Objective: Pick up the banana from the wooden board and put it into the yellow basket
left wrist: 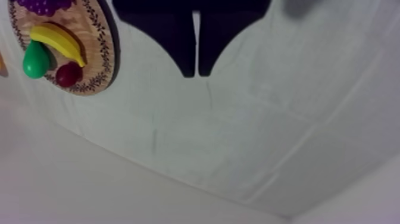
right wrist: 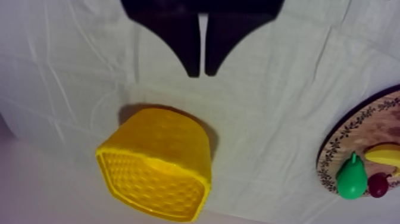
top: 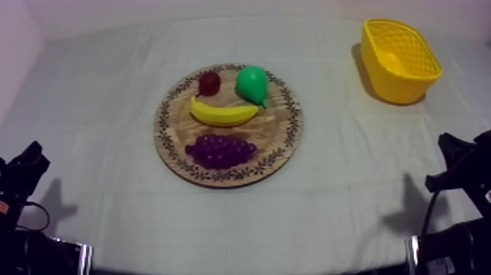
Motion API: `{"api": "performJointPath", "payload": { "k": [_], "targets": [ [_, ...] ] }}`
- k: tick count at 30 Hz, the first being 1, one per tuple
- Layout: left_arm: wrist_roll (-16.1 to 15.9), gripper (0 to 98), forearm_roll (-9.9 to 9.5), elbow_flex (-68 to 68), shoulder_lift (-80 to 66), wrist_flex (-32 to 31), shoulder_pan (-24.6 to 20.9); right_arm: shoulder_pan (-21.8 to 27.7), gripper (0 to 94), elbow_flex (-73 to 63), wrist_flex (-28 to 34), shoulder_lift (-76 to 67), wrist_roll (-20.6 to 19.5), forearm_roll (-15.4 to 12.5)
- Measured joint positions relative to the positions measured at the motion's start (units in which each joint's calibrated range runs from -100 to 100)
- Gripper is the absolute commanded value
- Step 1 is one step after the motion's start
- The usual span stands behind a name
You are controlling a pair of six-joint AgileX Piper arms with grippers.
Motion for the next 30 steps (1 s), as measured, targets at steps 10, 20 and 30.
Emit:
{"api": "performJointPath", "payload": {
  "k": [10,20,30],
  "targets": [
    [0.00,0.1,0.00,0.00,0.00,0.00,0.00,0.00,0.4,0.00,0.07,0.00,-0.07,0.00],
    [0.00,0.1,0.00,0.00,0.00,0.00,0.00,0.00,0.4,0.00,0.23,0.00,0.00,0.00],
    [0.00,0.1,0.00,0.00,0.00,0.05,0.00,-0.03,0.9,0.00,0.32,0.00,0.06,-0.03]
  ]
}}
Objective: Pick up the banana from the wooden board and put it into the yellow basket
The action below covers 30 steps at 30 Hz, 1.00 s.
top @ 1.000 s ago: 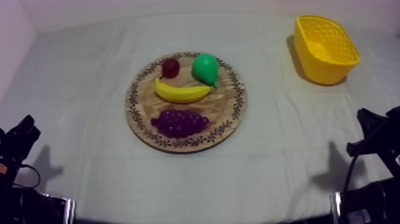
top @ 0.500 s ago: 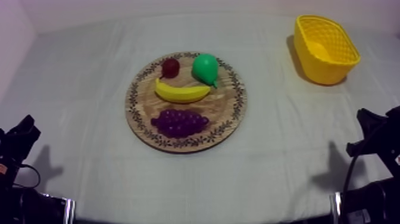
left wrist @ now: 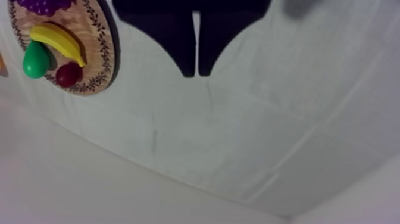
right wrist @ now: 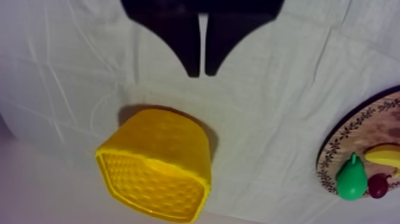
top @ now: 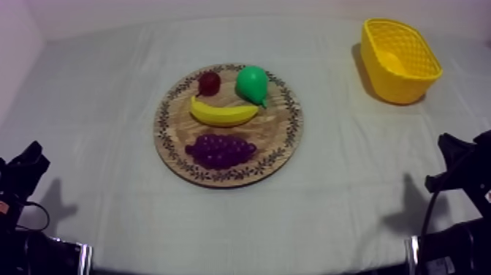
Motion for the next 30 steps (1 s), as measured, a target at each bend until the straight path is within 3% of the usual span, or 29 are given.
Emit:
{"api": "performJointPath", "payload": {
  "k": [22,30],
  "targets": [
    [0.00,0.1,0.00,0.00,0.00,0.00,0.00,-0.19,0.6,0.00,0.00,0.00,-0.50,-0.04],
    [0.00,0.1,0.00,0.00,0.00,-0.08,0.00,-0.91,0.6,-1.83,-0.39,5.13,2.70,-1.52]
  ]
}}
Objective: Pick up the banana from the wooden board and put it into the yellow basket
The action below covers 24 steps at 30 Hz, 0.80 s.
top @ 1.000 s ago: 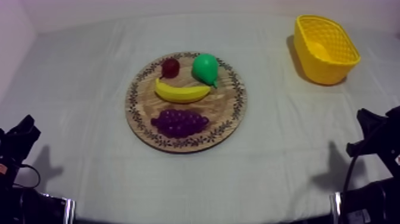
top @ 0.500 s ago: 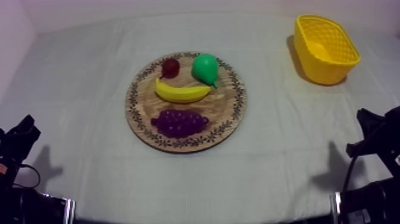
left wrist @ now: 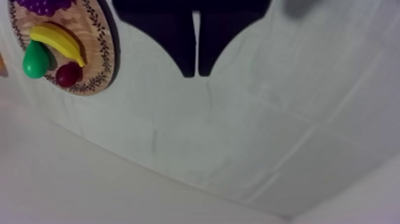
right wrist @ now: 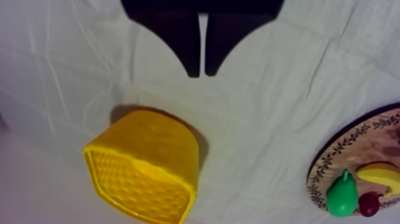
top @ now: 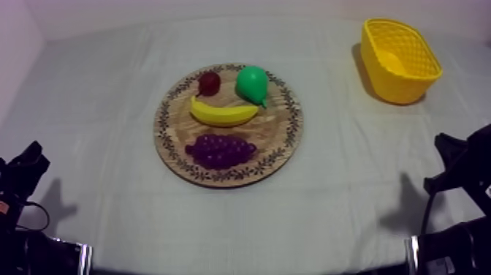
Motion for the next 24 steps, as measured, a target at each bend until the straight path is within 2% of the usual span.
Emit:
{"api": "performJointPath", "payload": {
  "k": [12,24],
  "targets": [
    [0.00,0.1,0.00,0.00,0.00,0.00,0.00,-2.69,0.6,-16.01,-0.35,18.38,1.53,-0.37],
    [0.00,0.1,0.00,0.00,0.00,0.08,0.00,-8.22,0.6,-36.38,6.56,37.28,2.41,0.00]
  ]
}}
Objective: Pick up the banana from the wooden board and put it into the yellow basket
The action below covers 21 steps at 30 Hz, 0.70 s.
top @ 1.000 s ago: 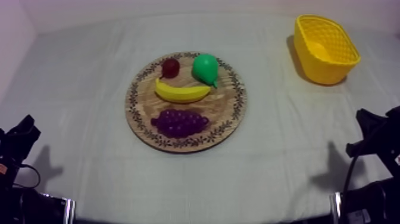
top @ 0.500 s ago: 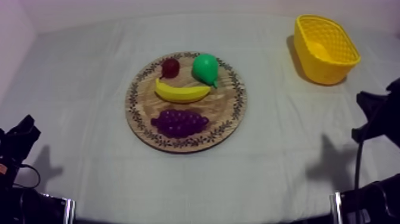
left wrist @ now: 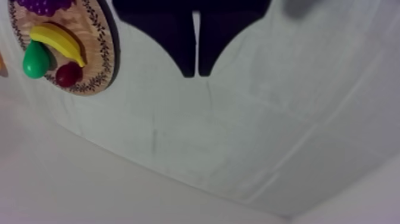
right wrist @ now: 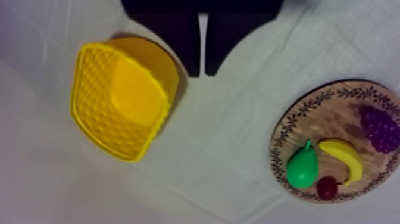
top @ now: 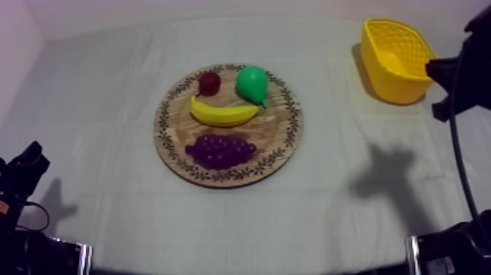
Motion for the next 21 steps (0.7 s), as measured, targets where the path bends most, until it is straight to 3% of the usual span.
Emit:
{"api": "performJointPath", "payload": {
  "k": [21],
  "targets": [
    [0.00,0.1,0.00,0.00,0.00,0.00,0.00,-10.76,0.6,-30.59,16.93,27.56,4.29,0.08]
  ]
}}
